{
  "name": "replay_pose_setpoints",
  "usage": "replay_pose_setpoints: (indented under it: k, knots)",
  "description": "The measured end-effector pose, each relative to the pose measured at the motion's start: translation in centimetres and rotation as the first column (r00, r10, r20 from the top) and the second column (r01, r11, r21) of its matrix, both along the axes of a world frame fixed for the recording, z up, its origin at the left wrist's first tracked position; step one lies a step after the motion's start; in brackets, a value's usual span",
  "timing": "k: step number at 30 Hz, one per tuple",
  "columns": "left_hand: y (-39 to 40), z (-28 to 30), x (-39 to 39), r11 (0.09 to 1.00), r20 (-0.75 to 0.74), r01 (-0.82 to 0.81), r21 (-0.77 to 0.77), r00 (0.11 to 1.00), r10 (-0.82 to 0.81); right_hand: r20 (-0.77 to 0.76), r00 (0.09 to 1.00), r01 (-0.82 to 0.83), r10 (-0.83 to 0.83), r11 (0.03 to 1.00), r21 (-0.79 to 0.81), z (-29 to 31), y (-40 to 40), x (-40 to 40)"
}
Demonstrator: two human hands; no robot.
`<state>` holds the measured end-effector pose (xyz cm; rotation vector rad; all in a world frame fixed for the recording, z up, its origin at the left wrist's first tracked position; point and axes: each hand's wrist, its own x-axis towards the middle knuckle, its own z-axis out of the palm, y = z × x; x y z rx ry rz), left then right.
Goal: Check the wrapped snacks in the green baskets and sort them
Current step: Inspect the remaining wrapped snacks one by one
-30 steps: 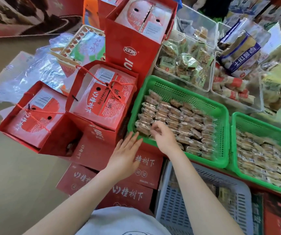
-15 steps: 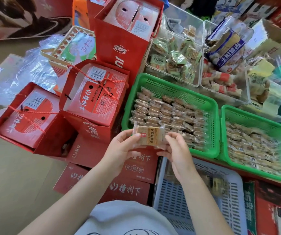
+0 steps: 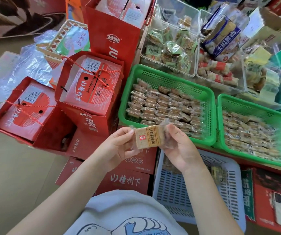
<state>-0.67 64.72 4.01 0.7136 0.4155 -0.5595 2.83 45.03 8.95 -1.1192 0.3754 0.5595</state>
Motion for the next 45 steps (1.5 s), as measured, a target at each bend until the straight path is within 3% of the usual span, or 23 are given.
replay_pose_setpoints:
  k: [2, 3, 4, 6, 8, 11, 14, 17, 22, 25, 30, 34, 36, 39, 45]
  knots:
    - [0.1, 0.1, -0.1, 1.000, 0.061, -0.001, 0.031, 0.998, -0.001, 0.029, 0.998, 0.064, -0.062, 0.996, -0.060, -0.3, -0.5, 0.0]
    - [0.1, 0.3, -0.2, 0.998, 0.091, -0.011, 0.059, 0.996, 0.006, 0.076, 0.995, 0.080, -0.066, 0.979, -0.185, -0.6, -0.7, -0.1]
    - [0.0, 0.5, -0.3, 0.996, 0.115, -0.026, 0.091, 0.993, 0.015, 0.141, 0.990, 0.075, -0.024, 0.927, -0.367, -0.9, -0.7, -0.2]
    - [-0.2, 0.8, -0.5, 0.990, 0.149, -0.051, 0.129, 0.988, 0.031, 0.254, 0.956, 0.067, 0.149, 0.729, -0.681, -1.4, -0.8, -0.4]
    - [-0.4, 1.0, -0.6, 0.990, 0.155, -0.058, 0.126, 0.987, 0.038, 0.294, 0.929, 0.079, 0.226, 0.652, -0.754, -1.5, -0.6, -0.6]
    - [-0.5, 1.2, -0.7, 0.993, 0.108, -0.066, 0.096, 0.993, 0.056, 0.277, 0.945, 0.079, 0.174, 0.701, -0.709, -0.6, 0.1, -0.7]
    - [-0.5, 1.1, -0.9, 0.994, 0.080, -0.066, 0.091, 0.995, 0.059, 0.147, 0.985, -0.008, 0.092, 0.871, -0.490, 0.4, 0.4, -0.6]
    - [-0.7, 1.2, -0.9, 0.993, 0.080, -0.054, 0.104, 0.996, 0.045, 0.155, 0.986, -0.003, 0.063, 0.935, -0.356, 0.8, 0.5, -0.6]
    - [-1.3, 1.0, -0.3, 0.988, 0.005, -0.079, 0.131, 0.997, 0.079, 0.252, 0.968, 0.085, 0.009, 0.928, -0.361, 0.6, 0.9, -0.5]
    - [-1.7, 1.2, 0.4, 0.988, -0.089, -0.093, 0.122, 0.991, 0.104, 0.347, 0.936, 0.099, 0.057, 0.904, -0.416, 0.3, 0.9, -0.3]
    - [-2.1, 1.3, 1.1, 0.941, -0.165, 0.217, 0.260, 0.970, -0.178, 0.529, 0.817, 0.126, 0.228, 0.825, -0.551, -0.8, 0.5, 0.1]
    - [-1.9, 0.5, 1.4, 0.948, -0.135, 0.059, 0.312, 0.991, -0.017, 0.467, 0.835, 0.047, 0.290, 0.809, -0.586, -1.3, -0.1, 0.5]
    - [-1.6, 0.1, 1.5, 0.936, -0.019, -0.055, 0.347, 0.998, 0.066, 0.342, 0.888, -0.074, 0.309, 0.828, -0.556, -1.2, -0.1, 0.6]
    - [-1.3, -0.1, 1.4, 0.886, 0.145, -0.102, 0.451, 0.989, 0.041, 0.168, 0.916, -0.234, 0.364, 0.826, -0.513, -2.0, 0.0, 0.9]
    - [-1.0, -0.8, 1.6, 0.897, 0.181, -0.127, 0.424, 0.982, 0.054, 0.147, 0.948, -0.173, 0.281, 0.846, -0.504, -2.6, 0.1, 1.5]
